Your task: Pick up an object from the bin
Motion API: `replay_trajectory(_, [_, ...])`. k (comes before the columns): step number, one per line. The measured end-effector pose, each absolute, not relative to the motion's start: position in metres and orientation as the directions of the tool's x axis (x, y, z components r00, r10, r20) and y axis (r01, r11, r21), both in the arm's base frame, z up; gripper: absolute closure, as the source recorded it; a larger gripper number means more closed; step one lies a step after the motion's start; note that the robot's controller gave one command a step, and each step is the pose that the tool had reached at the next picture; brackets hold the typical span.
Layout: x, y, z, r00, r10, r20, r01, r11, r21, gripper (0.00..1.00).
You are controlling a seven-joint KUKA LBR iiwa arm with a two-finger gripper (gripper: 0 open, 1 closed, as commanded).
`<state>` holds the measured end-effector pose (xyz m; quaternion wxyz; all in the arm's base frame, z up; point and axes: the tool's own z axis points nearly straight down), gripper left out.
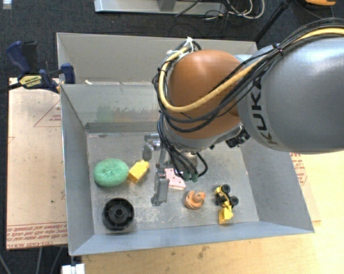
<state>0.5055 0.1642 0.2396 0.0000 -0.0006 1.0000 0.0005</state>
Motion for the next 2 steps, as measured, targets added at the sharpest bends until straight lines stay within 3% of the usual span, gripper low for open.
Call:
replay_trajectory(1, [0.541,0.184,0.203,-1.0,-0.02,-0.014,-0.02,1.0,0.004,0.0])
replay_trajectory(2, [0.551,0.207,0.153,-0.999,-0.048,-0.002,-0.048,0.999,0.002,0.0])
